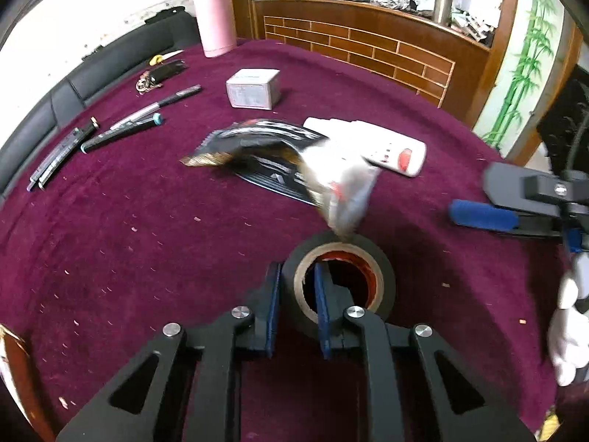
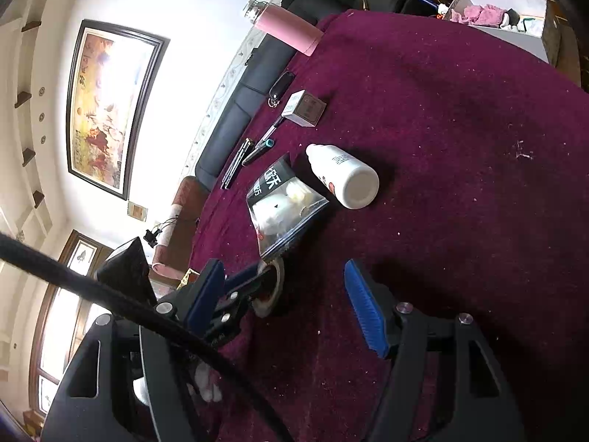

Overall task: Organize objects
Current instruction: 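Grasp the black tape roll by its rim with the left tool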

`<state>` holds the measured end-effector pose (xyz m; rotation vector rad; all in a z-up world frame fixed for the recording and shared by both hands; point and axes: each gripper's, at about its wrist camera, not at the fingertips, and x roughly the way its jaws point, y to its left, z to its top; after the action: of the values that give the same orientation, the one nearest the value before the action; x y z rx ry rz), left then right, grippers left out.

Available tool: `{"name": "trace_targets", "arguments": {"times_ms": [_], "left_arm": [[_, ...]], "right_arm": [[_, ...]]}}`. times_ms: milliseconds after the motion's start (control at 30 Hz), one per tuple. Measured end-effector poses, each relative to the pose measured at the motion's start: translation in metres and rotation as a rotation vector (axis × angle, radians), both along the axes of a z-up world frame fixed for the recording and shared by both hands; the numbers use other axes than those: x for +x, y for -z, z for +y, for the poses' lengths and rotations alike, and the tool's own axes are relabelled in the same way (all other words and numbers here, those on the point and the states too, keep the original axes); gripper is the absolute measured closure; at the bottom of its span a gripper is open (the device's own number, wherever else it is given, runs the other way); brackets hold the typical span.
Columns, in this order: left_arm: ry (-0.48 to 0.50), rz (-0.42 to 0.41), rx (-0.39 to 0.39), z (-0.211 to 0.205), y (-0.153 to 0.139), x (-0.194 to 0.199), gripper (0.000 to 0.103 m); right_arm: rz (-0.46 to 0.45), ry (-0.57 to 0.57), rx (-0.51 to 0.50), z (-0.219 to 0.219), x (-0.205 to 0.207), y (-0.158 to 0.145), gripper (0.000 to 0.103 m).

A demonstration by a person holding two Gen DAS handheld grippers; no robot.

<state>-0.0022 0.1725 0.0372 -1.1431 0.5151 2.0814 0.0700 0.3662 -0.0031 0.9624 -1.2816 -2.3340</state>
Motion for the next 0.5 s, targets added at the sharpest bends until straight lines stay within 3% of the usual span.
{"name": "trace_targets", "arguments": {"times_ms": [133,367,500], "left_arm": [[-0.037,-0.053,0.053,-0.018,-0.003,0.001,0.091],[-0.122,-0.050,0.139,-0.085,-0.025,0.016,0.091],[-0.173,-0.071,0.133,-0.114,-0.021,0.016,0.091]], "right_arm": [[-0.006,-0.007,0.031,-0.003,-0.002,-0.001,0.035],[-0.022,0.011,0.030,0.001,0.001,-0.004,0.036],[-0.014,0.030,0.165,-0.001,0.004,-0.032,0.035]]}}
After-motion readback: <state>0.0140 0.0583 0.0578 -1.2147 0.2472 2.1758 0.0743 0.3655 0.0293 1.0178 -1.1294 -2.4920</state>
